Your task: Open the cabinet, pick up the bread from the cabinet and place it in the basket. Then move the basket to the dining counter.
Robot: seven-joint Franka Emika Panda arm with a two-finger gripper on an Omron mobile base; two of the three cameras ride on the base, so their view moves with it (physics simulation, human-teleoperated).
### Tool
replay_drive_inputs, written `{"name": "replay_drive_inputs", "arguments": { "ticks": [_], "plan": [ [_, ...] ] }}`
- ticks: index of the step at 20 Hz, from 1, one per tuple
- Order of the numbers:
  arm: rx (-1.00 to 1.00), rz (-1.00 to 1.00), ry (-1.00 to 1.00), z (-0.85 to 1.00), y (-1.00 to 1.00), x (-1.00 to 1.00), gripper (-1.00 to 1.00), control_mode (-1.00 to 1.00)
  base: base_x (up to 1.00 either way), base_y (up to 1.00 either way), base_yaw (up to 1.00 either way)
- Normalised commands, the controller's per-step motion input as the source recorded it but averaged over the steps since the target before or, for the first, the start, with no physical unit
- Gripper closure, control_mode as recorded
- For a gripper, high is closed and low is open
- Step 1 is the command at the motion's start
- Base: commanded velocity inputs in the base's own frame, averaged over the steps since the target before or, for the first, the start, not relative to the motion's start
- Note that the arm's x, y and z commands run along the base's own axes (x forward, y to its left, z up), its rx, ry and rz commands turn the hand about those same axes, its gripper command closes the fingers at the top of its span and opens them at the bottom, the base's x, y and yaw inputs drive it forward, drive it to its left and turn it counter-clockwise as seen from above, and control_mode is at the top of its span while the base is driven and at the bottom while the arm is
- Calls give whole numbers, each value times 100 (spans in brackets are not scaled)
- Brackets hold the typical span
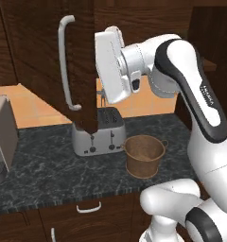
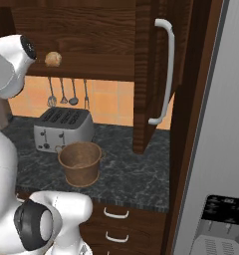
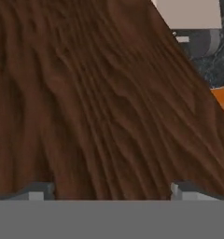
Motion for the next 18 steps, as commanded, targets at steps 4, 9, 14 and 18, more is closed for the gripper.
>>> {"name": "replay_drive_inputs", "arguments": {
  "ticks": [4, 9, 14, 18],
  "plan": [
    [-5, 0, -12, 0, 100, -22, -100, -100, 0, 0, 0],
    [-22, 0, -15, 0, 69, 10, -100, -100, 0, 0, 0],
    [-22, -4, -13, 0, 3, 33, -100, -100, 0, 0, 0],
    [-13, -6, -24, -1, -82, 9, -100, -100, 0, 0, 0]
  ]
}}
